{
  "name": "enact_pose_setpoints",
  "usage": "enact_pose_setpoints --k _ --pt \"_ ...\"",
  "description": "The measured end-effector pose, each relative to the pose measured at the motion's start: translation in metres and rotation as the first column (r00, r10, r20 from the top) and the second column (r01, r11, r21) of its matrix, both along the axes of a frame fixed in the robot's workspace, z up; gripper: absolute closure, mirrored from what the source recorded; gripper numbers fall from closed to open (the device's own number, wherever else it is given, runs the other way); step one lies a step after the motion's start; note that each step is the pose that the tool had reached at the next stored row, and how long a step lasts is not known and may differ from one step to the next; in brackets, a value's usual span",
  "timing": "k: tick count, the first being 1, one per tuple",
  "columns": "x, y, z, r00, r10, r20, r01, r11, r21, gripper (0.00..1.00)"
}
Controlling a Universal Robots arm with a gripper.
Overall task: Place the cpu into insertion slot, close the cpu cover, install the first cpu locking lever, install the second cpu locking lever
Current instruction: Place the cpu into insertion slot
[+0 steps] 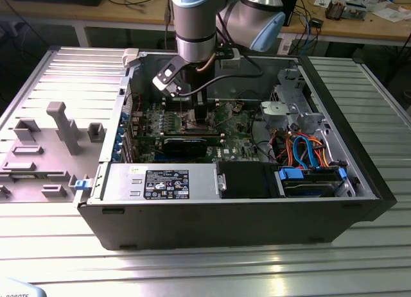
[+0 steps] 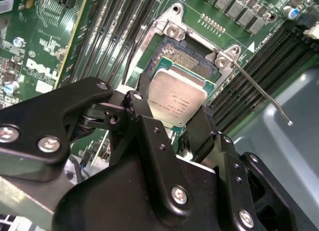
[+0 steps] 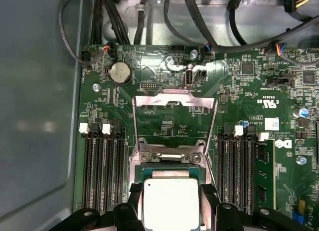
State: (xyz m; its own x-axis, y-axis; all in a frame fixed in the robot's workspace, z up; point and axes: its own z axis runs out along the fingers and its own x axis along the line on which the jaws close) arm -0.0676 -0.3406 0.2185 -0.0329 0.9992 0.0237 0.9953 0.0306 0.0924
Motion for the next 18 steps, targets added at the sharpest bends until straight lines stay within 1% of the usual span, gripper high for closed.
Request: enact_pose_setpoints --k 3,4,9,13,18 --pt "-0.0007 0.0000 -0.0076 1.0000 -0.007 0.0000 0.007 1.0000 0.0000 0.46" --pt "-0.0007 0.0000 -0.0085 0.9999 -0.013 0.0000 0.013 0.9999 0.0000 0.46" --pt "-0.0017 -0.0001 -0.0104 0.9996 -0.028 0.0002 0.028 0.9996 0.0001 0.46" --pt "-0.0029 -0.0002 -0.0118 0.9988 -0.049 0.0000 0.049 0.9988 0.0000 0.46" --pt "-0.0030 -0.0002 -0.0150 0.9988 -0.050 0.0001 0.050 0.9988 0.0000 0.46"
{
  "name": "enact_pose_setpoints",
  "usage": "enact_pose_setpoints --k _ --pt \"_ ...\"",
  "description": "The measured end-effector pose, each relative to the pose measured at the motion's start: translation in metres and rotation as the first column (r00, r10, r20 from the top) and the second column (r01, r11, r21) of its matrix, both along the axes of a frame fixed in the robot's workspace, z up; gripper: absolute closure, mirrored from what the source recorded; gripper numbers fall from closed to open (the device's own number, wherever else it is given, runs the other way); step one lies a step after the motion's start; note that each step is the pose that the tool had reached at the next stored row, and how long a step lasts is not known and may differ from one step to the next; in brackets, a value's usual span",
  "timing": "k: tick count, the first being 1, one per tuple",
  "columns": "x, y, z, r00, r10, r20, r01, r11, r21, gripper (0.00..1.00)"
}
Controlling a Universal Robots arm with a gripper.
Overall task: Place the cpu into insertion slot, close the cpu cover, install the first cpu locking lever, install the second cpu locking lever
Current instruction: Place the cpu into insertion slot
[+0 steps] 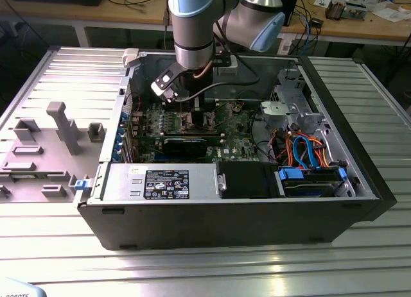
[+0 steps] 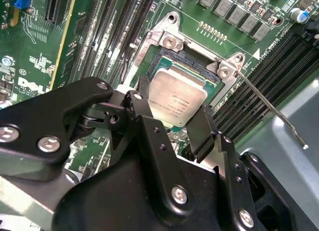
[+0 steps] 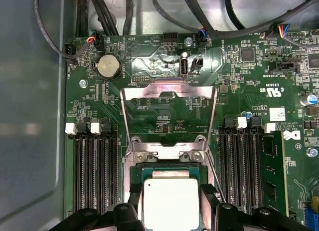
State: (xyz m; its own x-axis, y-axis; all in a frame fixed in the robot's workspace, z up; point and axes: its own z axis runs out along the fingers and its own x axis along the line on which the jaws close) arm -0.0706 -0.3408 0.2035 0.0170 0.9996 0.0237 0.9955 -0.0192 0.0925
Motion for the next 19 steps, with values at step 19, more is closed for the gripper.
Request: enact_pose_setpoints --k 19 --pt "-0.0001 0.0006 -0.0070 1.0000 -0.003 0.0004 0.003 1.0000 0.0004 0.46"
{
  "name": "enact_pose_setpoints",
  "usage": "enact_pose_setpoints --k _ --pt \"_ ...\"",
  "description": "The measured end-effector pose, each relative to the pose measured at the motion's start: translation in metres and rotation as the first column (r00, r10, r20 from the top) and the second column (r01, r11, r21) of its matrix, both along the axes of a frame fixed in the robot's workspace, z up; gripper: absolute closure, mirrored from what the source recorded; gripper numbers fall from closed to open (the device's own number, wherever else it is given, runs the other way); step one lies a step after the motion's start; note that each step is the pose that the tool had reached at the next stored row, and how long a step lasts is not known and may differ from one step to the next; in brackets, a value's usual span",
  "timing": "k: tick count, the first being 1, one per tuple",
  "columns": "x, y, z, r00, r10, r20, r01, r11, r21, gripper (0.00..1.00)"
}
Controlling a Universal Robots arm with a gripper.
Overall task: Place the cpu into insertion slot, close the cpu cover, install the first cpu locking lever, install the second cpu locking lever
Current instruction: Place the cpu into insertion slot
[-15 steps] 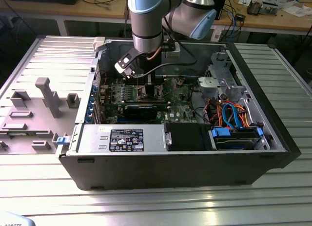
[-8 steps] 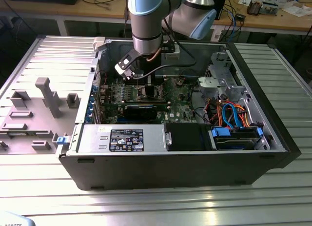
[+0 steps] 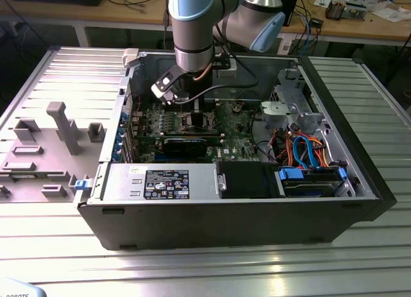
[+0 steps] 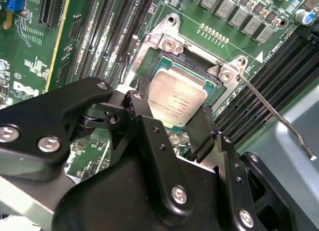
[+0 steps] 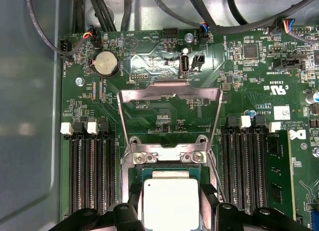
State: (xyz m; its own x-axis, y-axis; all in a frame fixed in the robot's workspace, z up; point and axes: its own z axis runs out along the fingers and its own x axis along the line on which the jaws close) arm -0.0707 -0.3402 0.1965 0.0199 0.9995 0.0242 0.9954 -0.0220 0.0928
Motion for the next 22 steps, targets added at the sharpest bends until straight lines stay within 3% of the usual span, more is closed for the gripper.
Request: enact_pose_setpoints --k 2,3,22 --pt "0.0000 0.0000 -0.0002 1.0000 0.000 0.0000 0.000 1.0000 0.0003 0.45" --pt "-0.0001 0.0000 0.0001 1.0000 0.000 -0.0004 0.000 1.0000 -0.0004 0.38" --pt "0.0017 0.0028 0.0007 0.9999 0.012 -0.0006 -0.012 0.9999 -0.0013 0.38"
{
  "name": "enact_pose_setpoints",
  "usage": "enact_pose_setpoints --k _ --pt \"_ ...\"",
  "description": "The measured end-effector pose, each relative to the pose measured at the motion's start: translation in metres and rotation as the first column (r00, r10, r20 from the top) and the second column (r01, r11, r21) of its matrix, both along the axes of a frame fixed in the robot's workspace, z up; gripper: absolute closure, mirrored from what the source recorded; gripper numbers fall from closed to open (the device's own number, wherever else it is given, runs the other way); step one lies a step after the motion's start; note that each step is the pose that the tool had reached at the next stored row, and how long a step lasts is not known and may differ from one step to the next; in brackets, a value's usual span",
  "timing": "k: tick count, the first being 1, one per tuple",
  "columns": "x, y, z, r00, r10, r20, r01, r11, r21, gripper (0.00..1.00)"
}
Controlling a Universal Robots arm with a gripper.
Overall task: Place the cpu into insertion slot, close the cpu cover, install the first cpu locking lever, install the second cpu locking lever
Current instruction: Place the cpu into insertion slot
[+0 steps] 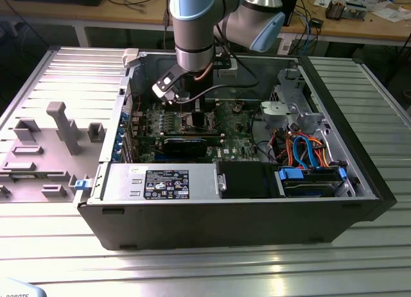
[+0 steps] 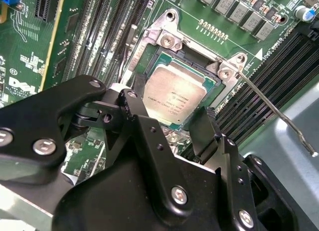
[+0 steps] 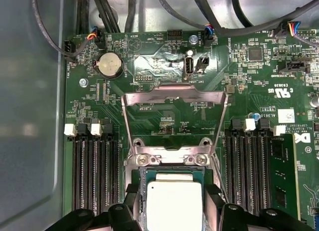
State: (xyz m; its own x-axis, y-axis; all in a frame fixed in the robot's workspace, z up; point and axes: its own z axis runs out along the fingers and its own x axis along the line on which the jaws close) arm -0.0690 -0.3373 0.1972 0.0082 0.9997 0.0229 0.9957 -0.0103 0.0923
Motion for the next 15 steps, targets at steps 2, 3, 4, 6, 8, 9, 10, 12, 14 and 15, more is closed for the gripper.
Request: enact_pose_setpoints --k 2,3,4,6,8,9,10,12,14,15 --pt "0.0000 0.0009 -0.0001 1.0000 0.004 -0.0001 -0.004 1.0000 0.0000 0.38" --pt "0.0000 0.0009 -0.0001 1.0000 0.004 -0.0001 -0.004 1.0000 0.0001 0.38" --pt "0.0000 0.0009 -0.0001 1.0000 0.004 0.0000 -0.004 1.0000 0.0001 0.38" --pt "0.0000 0.0006 -0.0003 1.0000 0.004 0.0002 -0.004 1.0000 0.0002 0.38" --pt "0.0000 0.0000 -0.0002 1.0000 0.004 0.0000 -0.004 1.0000 -0.0003 0.38" --pt "0.0000 -0.0005 -0.0002 1.0000 0.004 0.0001 -0.004 1.0000 -0.0002 0.38" --pt "0.0000 -0.0006 -0.0001 1.0000 0.004 0.0000 -0.004 1.0000 -0.0004 0.38" --pt "0.0000 -0.0007 0.0020 1.0000 0.004 0.0000 -0.004 1.0000 -0.0005 0.38" --pt "0.0000 -0.0007 0.0057 1.0000 0.004 0.0000 -0.004 1.0000 -0.0006 0.38" --pt "0.0000 -0.0007 0.0076 1.0000 0.004 0.0000 -0.004 1.0000 -0.0005 0.38"
